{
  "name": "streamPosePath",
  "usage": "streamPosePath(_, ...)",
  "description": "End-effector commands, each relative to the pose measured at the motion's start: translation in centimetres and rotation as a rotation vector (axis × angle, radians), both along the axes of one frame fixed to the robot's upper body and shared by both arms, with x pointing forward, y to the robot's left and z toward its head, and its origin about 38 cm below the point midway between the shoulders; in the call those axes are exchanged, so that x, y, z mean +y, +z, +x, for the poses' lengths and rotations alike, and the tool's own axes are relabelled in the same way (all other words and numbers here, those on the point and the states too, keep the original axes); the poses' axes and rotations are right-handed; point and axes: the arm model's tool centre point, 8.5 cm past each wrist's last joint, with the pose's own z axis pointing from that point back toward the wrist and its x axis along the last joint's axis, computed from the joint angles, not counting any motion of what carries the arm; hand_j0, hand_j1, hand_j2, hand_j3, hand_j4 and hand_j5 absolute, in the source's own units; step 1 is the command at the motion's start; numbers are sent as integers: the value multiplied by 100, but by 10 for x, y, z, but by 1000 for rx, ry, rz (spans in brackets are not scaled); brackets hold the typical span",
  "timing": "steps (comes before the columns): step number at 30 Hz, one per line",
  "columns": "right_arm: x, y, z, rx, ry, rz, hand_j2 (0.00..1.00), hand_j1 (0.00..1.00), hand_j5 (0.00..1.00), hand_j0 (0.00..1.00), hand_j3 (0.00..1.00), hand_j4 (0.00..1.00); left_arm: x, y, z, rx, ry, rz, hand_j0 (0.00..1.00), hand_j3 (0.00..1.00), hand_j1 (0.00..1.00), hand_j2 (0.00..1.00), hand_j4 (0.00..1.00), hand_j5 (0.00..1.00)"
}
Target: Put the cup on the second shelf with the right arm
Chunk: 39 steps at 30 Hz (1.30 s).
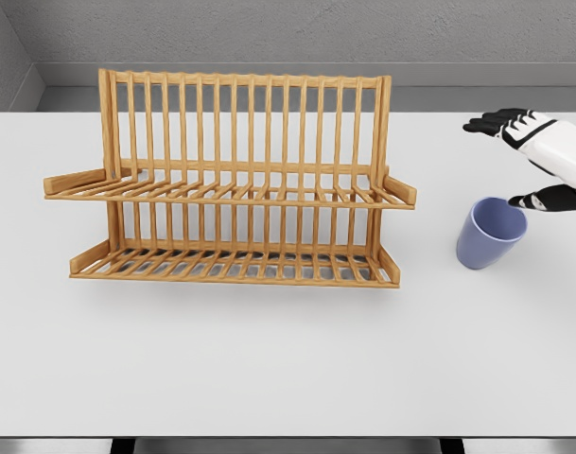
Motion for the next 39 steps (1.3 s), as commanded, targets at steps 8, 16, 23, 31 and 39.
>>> streamPosePath(8,-33,42,-6,-59,-59,-100,100,100,100,100,100,100,0,0,0,1,1,1,100,100,100,100,100,100)
streamPosePath(16,-33,13,-22,270,75,-398,100,100,100,100,100,100,0,0,0,0,1,1,100,100,100,100,100,100)
streamPosePath(23,-30,22,-9,285,-4,-412,100,100,100,100,100,100,0,0,0,0,-1,1,100,100,100,100,100,100)
streamPosePath(31,-4,-1,20,304,46,-395,100,100,100,100,100,100,0,0,0,0,1,1,100,100,100,100,100,100)
streamPosePath(39,1,-14,18,333,67,-397,100,100,100,100,100,100,0,0,0,0,-1,-1,100,100,100,100,100,100)
